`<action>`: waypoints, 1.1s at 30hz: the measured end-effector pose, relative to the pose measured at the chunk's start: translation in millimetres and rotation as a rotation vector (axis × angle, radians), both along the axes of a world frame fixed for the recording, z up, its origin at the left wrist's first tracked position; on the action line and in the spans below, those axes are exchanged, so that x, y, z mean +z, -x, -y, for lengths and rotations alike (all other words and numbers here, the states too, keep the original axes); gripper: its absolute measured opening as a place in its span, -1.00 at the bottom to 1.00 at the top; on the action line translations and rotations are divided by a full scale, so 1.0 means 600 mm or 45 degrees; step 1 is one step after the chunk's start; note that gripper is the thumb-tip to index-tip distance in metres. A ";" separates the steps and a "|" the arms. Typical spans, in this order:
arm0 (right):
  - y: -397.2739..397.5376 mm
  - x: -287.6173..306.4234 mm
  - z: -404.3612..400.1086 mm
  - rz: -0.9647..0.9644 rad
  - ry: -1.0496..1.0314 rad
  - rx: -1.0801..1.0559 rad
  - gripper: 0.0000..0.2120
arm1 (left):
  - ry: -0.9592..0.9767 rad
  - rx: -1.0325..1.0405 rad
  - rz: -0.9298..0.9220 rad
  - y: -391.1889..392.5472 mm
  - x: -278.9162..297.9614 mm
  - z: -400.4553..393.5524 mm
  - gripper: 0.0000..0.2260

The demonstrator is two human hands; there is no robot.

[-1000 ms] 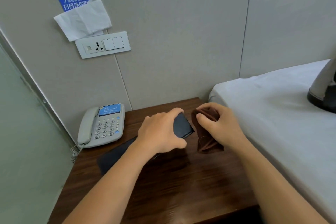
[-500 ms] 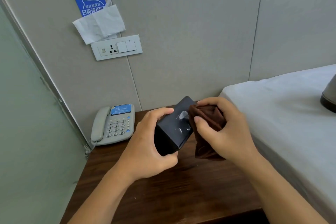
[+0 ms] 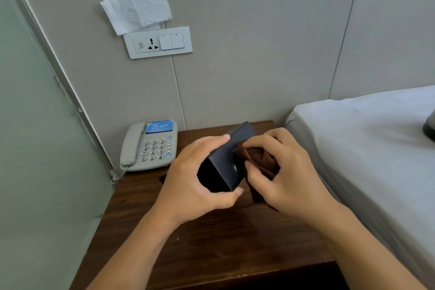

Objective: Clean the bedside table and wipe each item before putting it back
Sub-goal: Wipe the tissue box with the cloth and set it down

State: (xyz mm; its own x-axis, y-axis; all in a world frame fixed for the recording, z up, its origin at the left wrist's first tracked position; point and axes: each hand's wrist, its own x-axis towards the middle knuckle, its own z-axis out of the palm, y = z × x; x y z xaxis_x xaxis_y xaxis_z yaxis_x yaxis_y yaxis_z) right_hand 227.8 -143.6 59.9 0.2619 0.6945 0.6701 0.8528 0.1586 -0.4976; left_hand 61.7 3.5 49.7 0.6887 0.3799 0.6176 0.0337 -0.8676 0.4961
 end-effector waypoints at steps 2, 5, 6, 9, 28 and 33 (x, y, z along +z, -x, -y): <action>0.017 0.006 0.006 0.098 0.032 0.138 -0.73 | 0.016 -0.028 0.030 0.002 -0.006 -0.003 -0.14; 0.008 0.010 -0.007 0.178 0.001 0.131 -0.75 | 0.016 -0.034 0.073 0.005 -0.010 -0.008 -0.13; -0.007 0.012 -0.016 0.141 -0.036 0.037 -0.75 | 0.021 -0.029 0.081 0.003 -0.009 -0.008 -0.13; -0.033 0.014 -0.029 0.063 -0.054 -0.223 -0.75 | 0.031 -0.012 0.073 -0.004 -0.007 -0.003 -0.12; -0.015 0.005 0.021 0.155 0.235 0.105 -0.82 | -0.061 -0.043 0.071 0.000 -0.039 0.013 -0.14; -0.009 0.000 0.027 0.206 0.252 -0.063 -0.82 | -0.078 -0.030 0.052 -0.006 -0.044 0.013 -0.13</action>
